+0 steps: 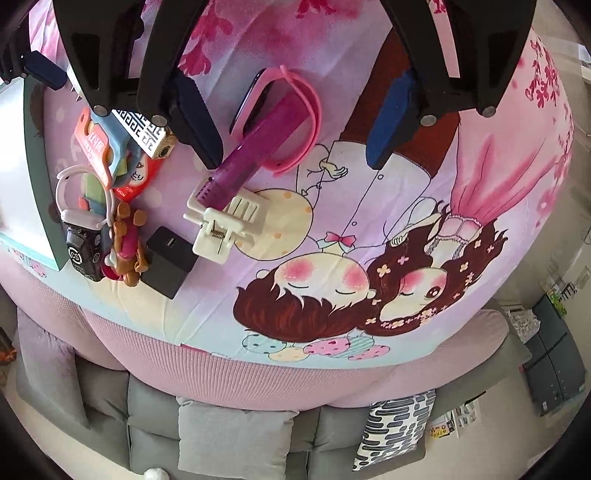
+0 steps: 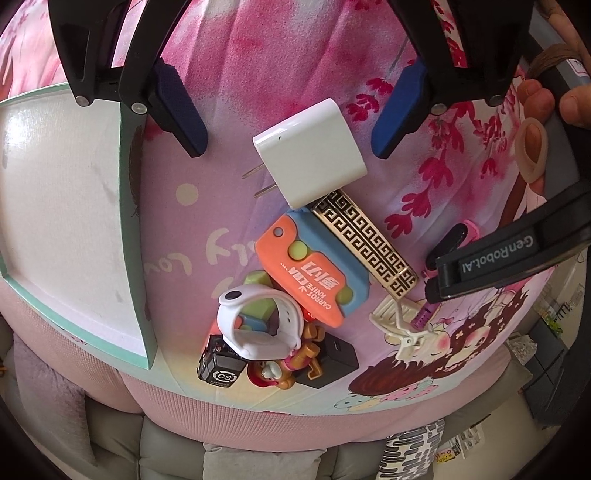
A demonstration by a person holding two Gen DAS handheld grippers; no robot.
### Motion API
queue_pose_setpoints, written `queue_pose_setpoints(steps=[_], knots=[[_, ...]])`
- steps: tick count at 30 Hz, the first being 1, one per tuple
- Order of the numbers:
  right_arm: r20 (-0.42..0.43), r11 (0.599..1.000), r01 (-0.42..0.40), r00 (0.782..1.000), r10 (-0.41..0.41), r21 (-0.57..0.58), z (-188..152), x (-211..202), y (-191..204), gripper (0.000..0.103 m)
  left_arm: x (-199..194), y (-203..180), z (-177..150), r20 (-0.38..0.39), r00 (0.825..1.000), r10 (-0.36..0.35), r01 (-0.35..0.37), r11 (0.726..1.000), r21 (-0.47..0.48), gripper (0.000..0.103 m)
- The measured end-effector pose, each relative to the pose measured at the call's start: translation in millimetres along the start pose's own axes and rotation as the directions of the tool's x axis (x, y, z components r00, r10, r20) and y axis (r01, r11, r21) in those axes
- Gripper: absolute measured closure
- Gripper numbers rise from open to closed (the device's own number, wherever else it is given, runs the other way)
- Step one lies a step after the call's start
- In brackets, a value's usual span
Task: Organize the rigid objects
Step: 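Lower the left gripper onto the pink-purple lighter and close it while the right tool approaches the white charger, then close the right gripper on the white charger cube while the left lifts the lighter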
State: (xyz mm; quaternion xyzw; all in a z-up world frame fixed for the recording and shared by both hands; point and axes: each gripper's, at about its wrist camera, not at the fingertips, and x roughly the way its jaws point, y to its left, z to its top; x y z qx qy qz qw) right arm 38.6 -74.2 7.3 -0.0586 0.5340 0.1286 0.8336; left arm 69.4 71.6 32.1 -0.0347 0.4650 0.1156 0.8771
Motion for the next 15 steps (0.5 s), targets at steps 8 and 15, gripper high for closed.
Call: queue_pose_setpoints(steps=[8, 15], knots=[[0.009, 1.000, 0.012, 1.000, -0.012, 0.005, -1.8, -2.2, -1.9, 0.022, 6.9, -10.7, 0.1, -0.001, 1.000, -0.027, 0.027, 0.998, 0.056, 0.059], [0.028, 1.000, -0.007, 1.000, 0.006, 0.016, -1.1, -3.9, -2.8, 0.034, 6.6, -8.0, 0.5, 0.007, 0.996, -0.087, 0.087, 0.996, 0.036, 0.078]])
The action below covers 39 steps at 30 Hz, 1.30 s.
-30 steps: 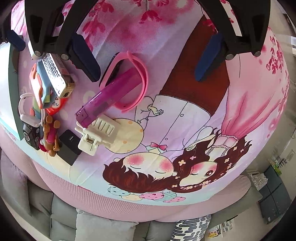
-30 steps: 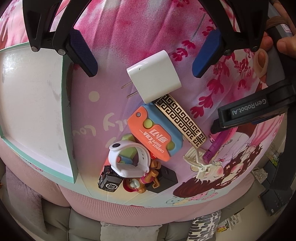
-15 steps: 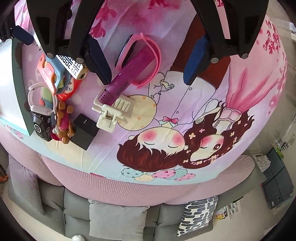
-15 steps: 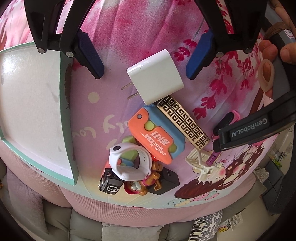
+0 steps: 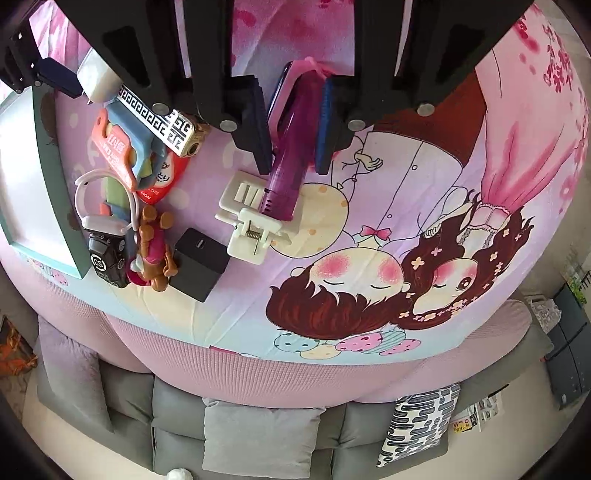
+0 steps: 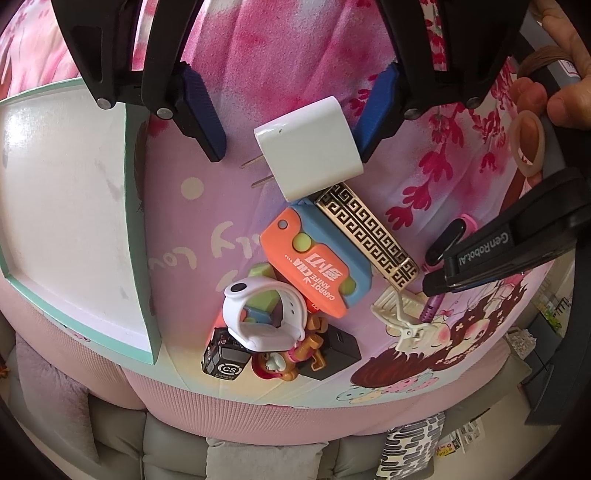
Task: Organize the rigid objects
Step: 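Close the right gripper on the white charger cube while the left lifts the lighter, then carry the lighter and charger over the mint-rimmed tray with both grippers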
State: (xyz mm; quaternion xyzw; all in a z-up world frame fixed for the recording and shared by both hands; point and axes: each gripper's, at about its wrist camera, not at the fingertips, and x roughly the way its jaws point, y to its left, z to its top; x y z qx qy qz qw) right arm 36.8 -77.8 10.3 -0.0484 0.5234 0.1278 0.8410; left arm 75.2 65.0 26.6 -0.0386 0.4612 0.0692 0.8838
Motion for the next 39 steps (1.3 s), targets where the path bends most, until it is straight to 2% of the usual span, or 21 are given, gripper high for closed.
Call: queue_pose_setpoints(steps=[2, 12, 16, 17, 18, 19, 39], knots=[[0.004, 1.000, -0.009, 1.000, 0.009, 0.004, 0.1, -1.3, -0.2, 0.041, -0.6, 1.2, -0.5, 0.003, 1.000, -0.009, 0.009, 1.000, -0.010, 0.078], [0.016, 0.999, -0.038, 0.999, 0.038, 0.028, -0.7, -5.9, -4.6, 0.041, -10.5, 9.9, -0.2, 0.028, 0.999, -0.035, 0.037, 0.998, -0.051, 0.080], [0.044, 0.997, -0.060, 0.997, 0.058, 0.054, 0.0, -15.3, -10.8, 0.041, -23.3, 12.6, 2.6, 0.057, 0.998, -0.028, 0.031, 0.998, -0.057, 0.085], [0.055, 0.996, -0.065, 0.997, 0.062, 0.060, 1.1, -18.1, -12.2, 0.044, -27.6, 13.0, 3.5, 0.069, 0.997, -0.031, 0.035, 0.998, -0.057, 0.085], [0.066, 0.995, -0.072, 0.996, 0.067, 0.064, 1.6, -21.2, -13.2, 0.054, -32.3, 13.3, 4.6, 0.083, 0.996, -0.035, 0.040, 0.997, -0.058, 0.085], [0.075, 0.995, -0.079, 0.994, 0.074, 0.069, 2.2, -23.7, -14.2, 0.058, -36.6, 13.3, 5.5, 0.096, 0.995, -0.040, 0.046, 0.997, -0.058, 0.085], [0.144, 0.988, -0.105, 0.986, 0.088, 0.116, 3.8, -40.8, -25.8, 0.059, -63.1, 5.8, 11.3, 0.156, 0.986, -0.054, 0.060, 0.997, -0.038, 0.085]])
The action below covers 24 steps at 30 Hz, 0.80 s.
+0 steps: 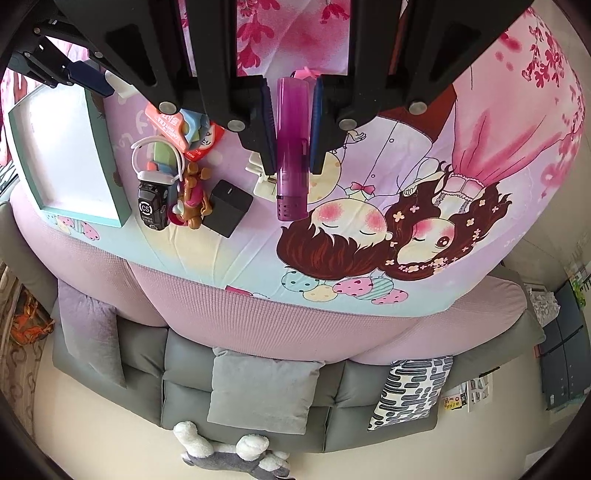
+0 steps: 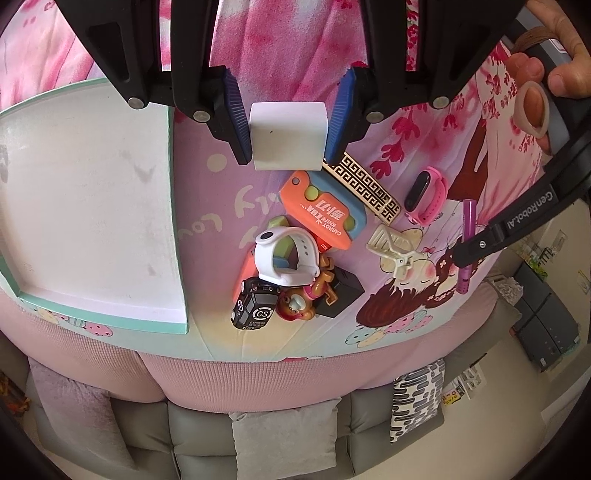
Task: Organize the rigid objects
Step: 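Carry the lighter and charger over the mint-rimmed tray with both grippers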
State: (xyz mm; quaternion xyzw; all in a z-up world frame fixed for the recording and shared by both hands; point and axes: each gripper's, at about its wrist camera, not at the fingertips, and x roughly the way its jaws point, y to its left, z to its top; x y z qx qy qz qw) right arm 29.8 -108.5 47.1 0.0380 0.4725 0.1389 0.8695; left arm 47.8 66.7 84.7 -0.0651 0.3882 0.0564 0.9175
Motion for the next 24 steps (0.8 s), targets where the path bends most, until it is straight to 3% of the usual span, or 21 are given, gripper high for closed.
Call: queue_pose_setpoints(steps=[15, 24], knots=[[0.069, 1.000, -0.002, 0.998, 0.001, 0.019, 7.8, -21.3, -10.2, 0.059, -5.5, -10.8, 2.3, 0.011, 1.000, -0.015, 0.015, 1.000, 0.022, 0.085], [0.186, 0.991, 0.085, 0.977, -0.104, 0.108, 27.8, -57.2, -61.2, 0.059, -9.6, -52.4, 7.0, 0.007, 0.994, -0.113, 0.113, 0.991, 0.073, 0.085]])
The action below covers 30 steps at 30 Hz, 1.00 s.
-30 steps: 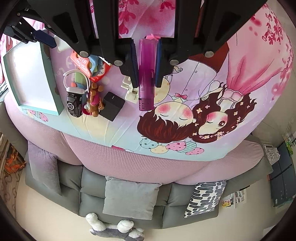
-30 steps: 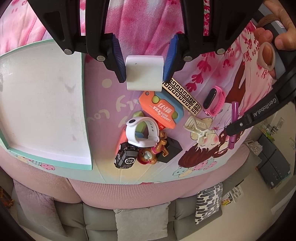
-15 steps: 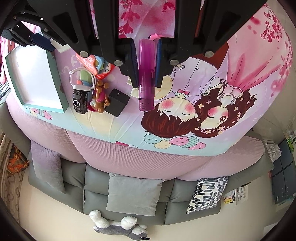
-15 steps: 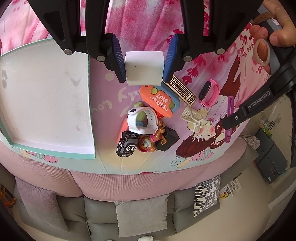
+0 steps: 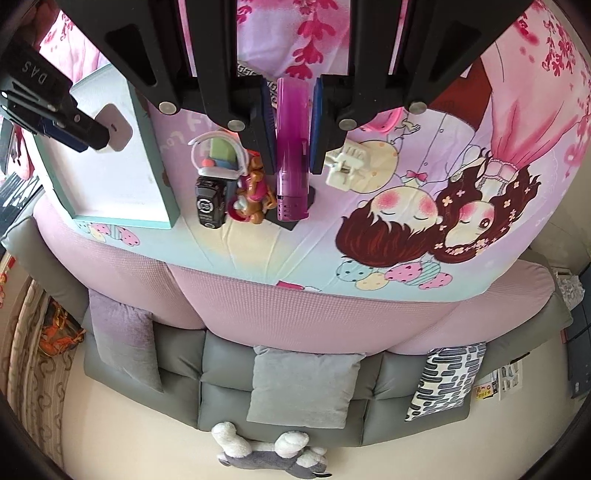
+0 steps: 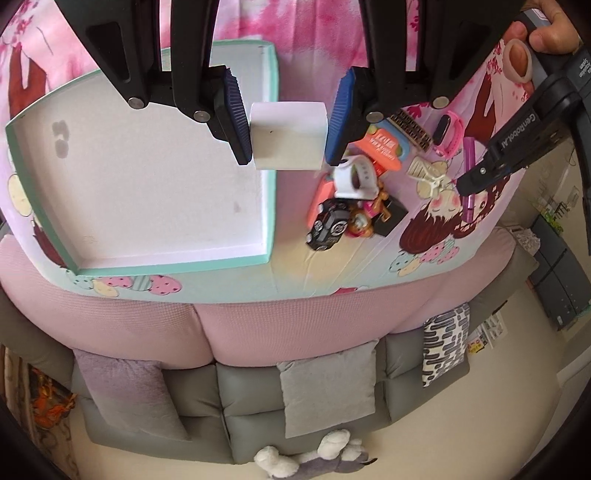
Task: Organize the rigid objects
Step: 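Carry the lighter and charger over the mint-rimmed tray with both grippers, then open the left gripper to drop the lighter while the right releases the charger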
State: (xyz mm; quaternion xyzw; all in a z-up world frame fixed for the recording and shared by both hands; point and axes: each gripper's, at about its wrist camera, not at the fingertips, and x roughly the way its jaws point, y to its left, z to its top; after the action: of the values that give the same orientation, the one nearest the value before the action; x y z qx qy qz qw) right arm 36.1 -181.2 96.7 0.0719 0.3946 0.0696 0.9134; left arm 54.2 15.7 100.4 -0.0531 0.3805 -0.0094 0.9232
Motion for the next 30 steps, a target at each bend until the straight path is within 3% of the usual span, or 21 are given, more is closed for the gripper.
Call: queue_pose_setpoints(steps=[8, 18, 24, 30], knots=[[0.062, 0.992, 0.078, 0.994, -0.085, 0.102, 11.5, -10.4, -66.1, 0.059, 12.6, -77.4, 15.3, -0.035, 0.995, -0.095, 0.099, 0.986, 0.137, 0.085], [0.042, 0.941, 0.243, 0.965, -0.259, 0.235, 2.9, -7.5, -144.8, 0.059, 42.8, -183.4, 31.3, -0.076, 0.984, -0.160, 0.176, 0.938, 0.300, 0.085], [0.005, 0.902, 0.316, 0.943, -0.332, 0.293, -7.4, -2.7, -176.3, 0.059, 78.6, -218.1, 17.0, -0.157, 0.968, -0.195, 0.234, 0.929, 0.286, 0.085], [-0.029, 0.901, 0.296, 0.953, -0.302, 0.317, -12.0, 3.4, -187.3, 0.059, 108.9, -228.9, -9.5, -0.249, 0.953, -0.171, 0.233, 0.941, 0.245, 0.085]])
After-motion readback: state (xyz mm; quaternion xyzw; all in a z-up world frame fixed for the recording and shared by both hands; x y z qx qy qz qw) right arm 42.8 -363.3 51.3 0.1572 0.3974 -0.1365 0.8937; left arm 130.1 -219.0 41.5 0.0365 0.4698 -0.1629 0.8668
